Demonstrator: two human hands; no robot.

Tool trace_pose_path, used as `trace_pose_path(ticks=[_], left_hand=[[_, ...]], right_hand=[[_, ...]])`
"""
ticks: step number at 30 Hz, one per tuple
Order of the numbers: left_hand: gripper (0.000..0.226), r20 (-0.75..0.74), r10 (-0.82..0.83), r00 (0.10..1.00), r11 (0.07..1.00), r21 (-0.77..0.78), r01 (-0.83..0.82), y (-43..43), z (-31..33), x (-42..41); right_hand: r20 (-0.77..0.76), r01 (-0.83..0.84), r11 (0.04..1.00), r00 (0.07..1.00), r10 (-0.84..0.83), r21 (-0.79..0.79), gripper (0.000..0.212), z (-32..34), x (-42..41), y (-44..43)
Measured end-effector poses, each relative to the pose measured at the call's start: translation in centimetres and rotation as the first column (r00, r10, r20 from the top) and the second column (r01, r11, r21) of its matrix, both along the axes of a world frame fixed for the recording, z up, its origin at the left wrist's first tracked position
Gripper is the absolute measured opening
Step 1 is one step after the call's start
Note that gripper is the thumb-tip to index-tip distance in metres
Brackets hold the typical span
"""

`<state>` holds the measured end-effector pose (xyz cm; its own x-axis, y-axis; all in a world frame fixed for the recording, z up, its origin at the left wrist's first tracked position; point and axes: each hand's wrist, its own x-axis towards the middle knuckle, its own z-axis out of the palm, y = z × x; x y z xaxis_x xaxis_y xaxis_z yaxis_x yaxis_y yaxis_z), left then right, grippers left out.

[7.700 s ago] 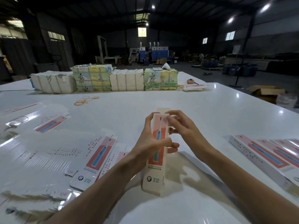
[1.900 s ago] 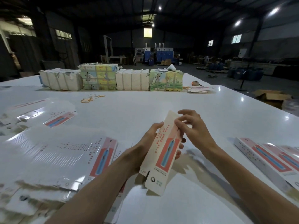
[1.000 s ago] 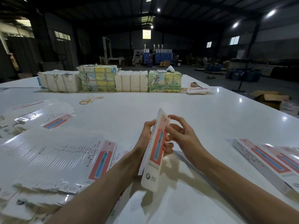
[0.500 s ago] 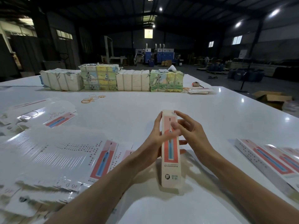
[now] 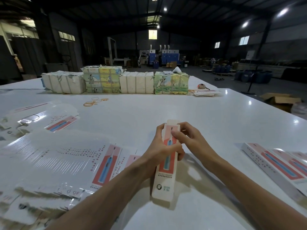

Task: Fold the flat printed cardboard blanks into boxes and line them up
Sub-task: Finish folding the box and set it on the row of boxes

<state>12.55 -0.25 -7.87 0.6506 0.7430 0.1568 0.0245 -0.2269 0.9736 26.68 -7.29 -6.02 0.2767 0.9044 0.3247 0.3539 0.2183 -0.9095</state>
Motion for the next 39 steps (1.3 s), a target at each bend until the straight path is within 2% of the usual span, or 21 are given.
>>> trace_pose_path(ticks=[2,6,10,17,19,22,24,31,39], left_hand=[[0.088,-0.002,-0.009,1.000,1.000,-0.015,0.009,-0.1,0.2,-0.1],[0.091,-0.034,-0.080,0.996,0.996,-0.031,0.079,-0.2,0.3,-0.1],[0.088,-0.078,-0.099,0.992,0.995,-0.013,0.098,-0.3,0.3,-0.1],[0.090,-0.124,-0.079,0.989,0.995,0.049,0.085,-0.6,0.8,-0.2],[0.091,-0.131,-0.078,0.988,0.995,0.058,0.086,-0.5,0.8,-0.3],[0.093,-0.137,-0.087,0.987,0.993,0.064,0.097,-0.3,0.7,-0.4],[0.092,-0.127,-0.109,0.986,0.991,0.064,0.118,-0.2,0.7,-0.4],[0.088,-0.083,-0.154,0.985,0.984,0.079,0.161,0.1,0.7,-0.8],[0.106,-0.077,-0.142,0.987,0.976,0.158,0.153,0.0,0.6,-0.9]], right_hand=[[-0.075,0.009,0.999,0.997,-0.007,0.035,0.023,0.1,0.1,0.0],[-0.230,0.152,0.987,0.964,-0.137,0.051,0.022,0.1,1.0,0.2],[-0.176,0.127,0.992,0.977,-0.120,0.027,0.017,0.1,1.8,0.3],[-0.033,0.147,0.982,0.989,-0.144,0.121,0.015,0.5,1.4,0.0],[-0.067,0.121,0.986,0.991,-0.114,0.113,0.015,0.9,1.5,-0.1],[-0.201,0.055,0.995,0.979,-0.036,0.089,0.023,1.6,1.6,-0.3],[-0.244,0.069,0.995,0.969,-0.049,0.075,0.027,1.8,1.6,-0.3],[-0.316,0.045,0.999,0.948,-0.034,0.027,0.021,1.8,1.9,-0.3],[-0.341,0.031,0.999,0.940,-0.016,0.038,0.017,2.1,2.3,-0.8]])
